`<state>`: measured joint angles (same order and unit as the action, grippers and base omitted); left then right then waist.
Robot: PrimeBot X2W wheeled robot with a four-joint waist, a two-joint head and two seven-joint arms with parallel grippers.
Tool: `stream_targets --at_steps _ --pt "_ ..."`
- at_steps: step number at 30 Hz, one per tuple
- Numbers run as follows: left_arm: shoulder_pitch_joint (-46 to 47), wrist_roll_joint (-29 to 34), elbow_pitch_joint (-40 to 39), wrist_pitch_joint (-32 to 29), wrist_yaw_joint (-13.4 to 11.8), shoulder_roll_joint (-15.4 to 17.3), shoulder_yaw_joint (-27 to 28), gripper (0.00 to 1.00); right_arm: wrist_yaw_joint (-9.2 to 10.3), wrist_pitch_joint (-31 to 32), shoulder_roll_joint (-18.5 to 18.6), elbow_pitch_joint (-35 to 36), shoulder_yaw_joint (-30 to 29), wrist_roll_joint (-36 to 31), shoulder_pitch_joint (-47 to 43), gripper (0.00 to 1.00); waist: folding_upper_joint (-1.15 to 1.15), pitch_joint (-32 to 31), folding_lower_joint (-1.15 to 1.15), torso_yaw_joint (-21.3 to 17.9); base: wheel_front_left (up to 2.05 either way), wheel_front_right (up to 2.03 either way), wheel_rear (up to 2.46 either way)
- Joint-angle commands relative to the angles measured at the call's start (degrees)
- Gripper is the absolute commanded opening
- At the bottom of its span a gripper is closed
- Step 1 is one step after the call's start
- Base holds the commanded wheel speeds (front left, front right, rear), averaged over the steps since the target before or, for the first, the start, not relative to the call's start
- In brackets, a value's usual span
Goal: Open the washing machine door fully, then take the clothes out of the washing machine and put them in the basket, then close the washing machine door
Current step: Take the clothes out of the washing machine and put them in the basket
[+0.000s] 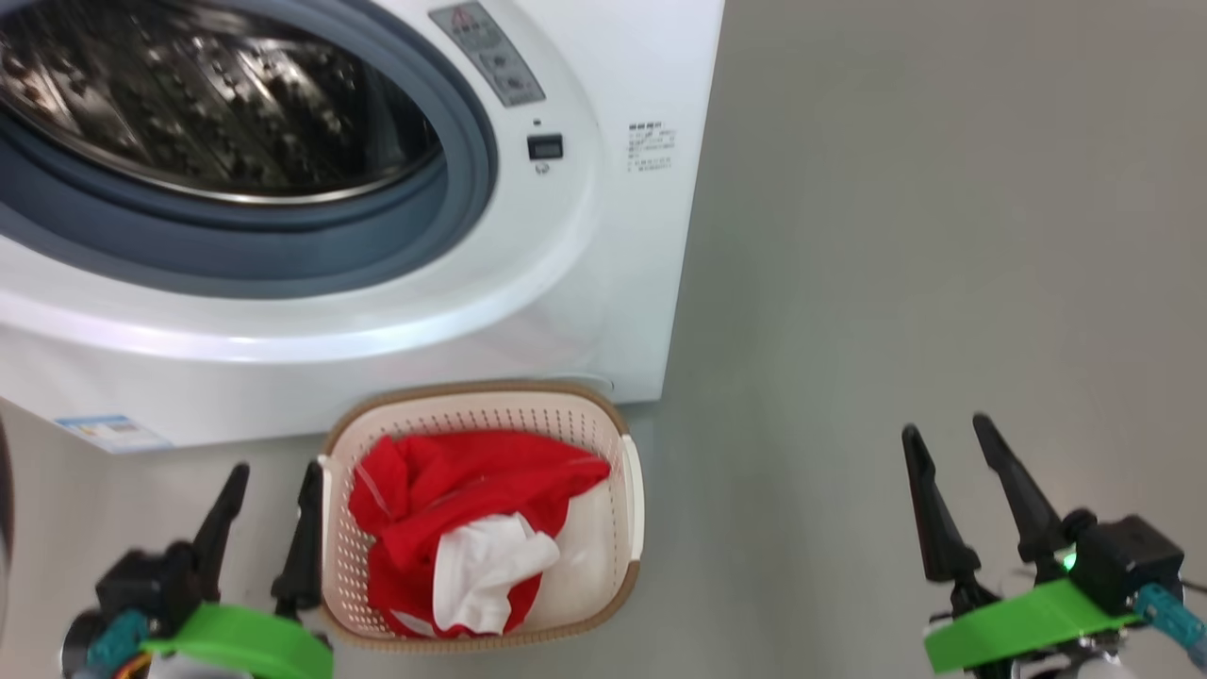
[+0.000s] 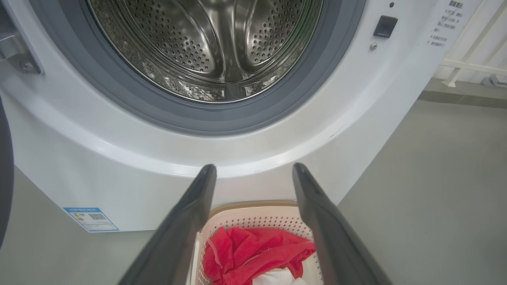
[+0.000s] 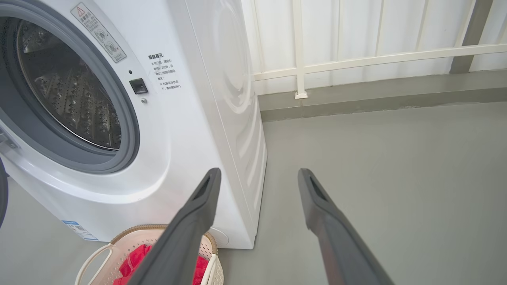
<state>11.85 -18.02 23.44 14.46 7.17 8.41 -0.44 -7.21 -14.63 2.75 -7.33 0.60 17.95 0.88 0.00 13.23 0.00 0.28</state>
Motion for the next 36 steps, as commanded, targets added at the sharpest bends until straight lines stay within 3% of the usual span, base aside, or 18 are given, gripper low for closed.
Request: stream_targets --at_steps 1,18,36 --pt "-1.9 0.9 -2.8 0.5 0.3 1.2 2.5 1.0 -0.28 -0.4 0.1 1.3 0.8 -0.4 -1.2 1.0 0.0 -3.0 0.0 0.2 0.0 0.0 0.0" --pt "-15.8 4.3 -12.5 0.5 0.3 -1.6 6.3 1.0 -0.28 -0.4 0.1 1.4 -1.1 0.6 -8.8 1.0 0.0 -8.4 0.0 -0.1 0.0 0.0 0.0" --pt "-16.3 4.0 -13.9 0.5 0.3 -2.3 6.7 1.0 -0.28 -0.4 0.1 1.5 -1.2 0.8 -8.5 1.0 0.0 -8.4 0.0 -0.2 0.0 0.0 0.0"
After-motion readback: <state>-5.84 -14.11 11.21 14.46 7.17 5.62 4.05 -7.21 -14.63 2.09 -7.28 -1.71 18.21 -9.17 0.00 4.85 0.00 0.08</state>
